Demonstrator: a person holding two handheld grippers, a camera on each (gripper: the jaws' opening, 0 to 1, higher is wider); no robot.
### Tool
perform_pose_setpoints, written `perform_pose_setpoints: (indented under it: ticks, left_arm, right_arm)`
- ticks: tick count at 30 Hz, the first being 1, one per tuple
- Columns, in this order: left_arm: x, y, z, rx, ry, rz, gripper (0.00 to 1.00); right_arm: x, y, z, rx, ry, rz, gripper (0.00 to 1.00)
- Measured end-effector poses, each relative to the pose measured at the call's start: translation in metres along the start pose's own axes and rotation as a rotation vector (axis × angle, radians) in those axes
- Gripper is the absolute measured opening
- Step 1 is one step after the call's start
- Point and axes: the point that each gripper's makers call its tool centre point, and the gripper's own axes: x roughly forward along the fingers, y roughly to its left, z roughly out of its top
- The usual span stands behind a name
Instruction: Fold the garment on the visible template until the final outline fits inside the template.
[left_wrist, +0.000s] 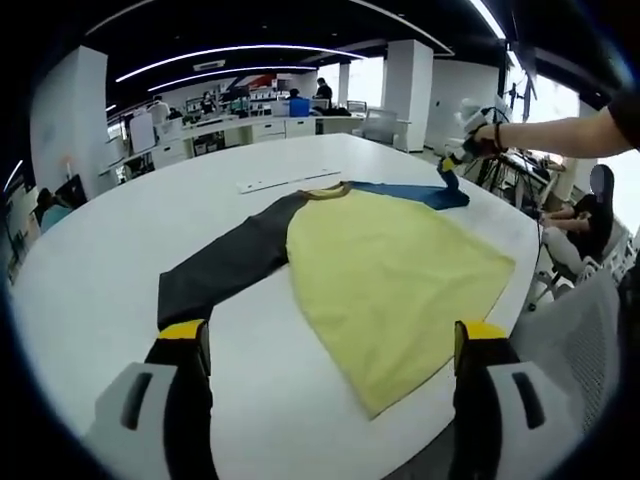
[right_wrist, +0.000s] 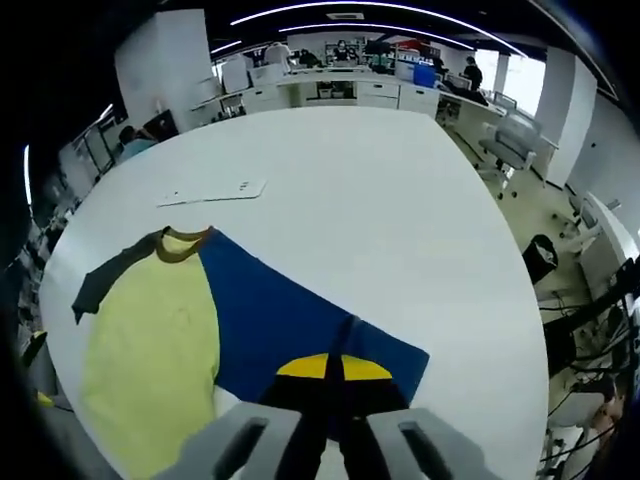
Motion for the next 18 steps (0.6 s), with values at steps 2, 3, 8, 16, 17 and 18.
perform_pose_setpoints:
  ticks: [2, 3, 8, 16, 17, 18]
  left_arm:
    - [-0.001, 0.0, 0.0, -0.003, -0.001, 0.001, 0.99]
    - [-0.001, 0.0, 0.0, -0.003, -0.001, 0.0, 0.99]
    - [-0.001, -0.001, -0.002, 0.0, 0.007, -0.006, 0.99]
    - [0.0, -0.004, -0.002, 0.005, 0.011, -0.017, 0.99]
    - [0.0, -0.005, -0.002, 0.005, 0.012, -0.018, 0.99]
    - [0.0, -0.005, -0.002, 0.006, 0.011, -0.019, 0.99]
  right_arm:
    - [0.001, 0.005, 0.002, -0.01, 0.003, 0.007, 0.0]
    - [0.002, 0.007, 0.003, -0.013, 0.005, 0.011, 0.0]
    - [0.004, 0.017, 0.005, -0.03, 0.012, 0.023, 0.0]
    - [0.006, 0.036, 0.011, -0.041, 0.012, 0.044, 0.0]
    - [0.006, 0.038, 0.011, -0.044, 0.011, 0.047, 0.0]
    - [0.006, 0.041, 0.013, -0.048, 0.011, 0.051, 0.0]
